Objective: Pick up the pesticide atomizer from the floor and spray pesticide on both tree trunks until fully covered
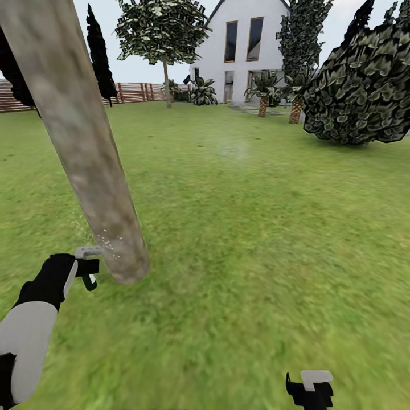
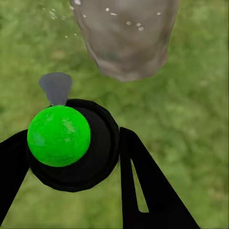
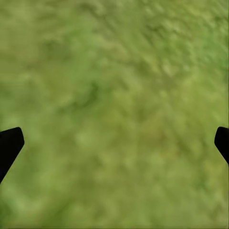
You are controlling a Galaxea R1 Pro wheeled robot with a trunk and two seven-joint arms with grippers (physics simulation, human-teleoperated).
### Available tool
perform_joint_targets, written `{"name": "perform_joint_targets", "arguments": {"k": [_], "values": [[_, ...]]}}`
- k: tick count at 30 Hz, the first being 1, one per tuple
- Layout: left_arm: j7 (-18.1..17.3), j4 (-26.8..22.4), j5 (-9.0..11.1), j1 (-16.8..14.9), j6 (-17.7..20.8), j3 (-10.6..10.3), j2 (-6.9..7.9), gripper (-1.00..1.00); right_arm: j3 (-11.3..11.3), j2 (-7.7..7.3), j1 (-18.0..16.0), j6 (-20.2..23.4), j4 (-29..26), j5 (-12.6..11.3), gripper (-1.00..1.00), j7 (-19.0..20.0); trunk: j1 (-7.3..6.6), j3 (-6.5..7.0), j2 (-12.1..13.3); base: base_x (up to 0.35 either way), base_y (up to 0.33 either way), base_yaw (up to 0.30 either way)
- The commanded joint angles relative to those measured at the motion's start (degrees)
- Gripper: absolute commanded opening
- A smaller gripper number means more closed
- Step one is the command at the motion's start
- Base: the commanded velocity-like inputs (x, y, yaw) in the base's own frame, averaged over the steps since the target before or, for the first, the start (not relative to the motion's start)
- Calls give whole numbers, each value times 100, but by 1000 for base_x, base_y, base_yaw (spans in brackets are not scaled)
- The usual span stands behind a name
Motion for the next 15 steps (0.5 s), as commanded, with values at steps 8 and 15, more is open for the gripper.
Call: {"name": "perform_joint_targets", "arguments": {"k": [8,15], "values": [[-34,-288,-38,-15,22,12,1,-100,0,0,0,0,4,0,100,0,0,0,0,40,-111,1],[-34,-301,-38,-86,22,16,0,-100,9,0,0,-1,4,0,100,0,0,0,0,3,-270,13]]}}
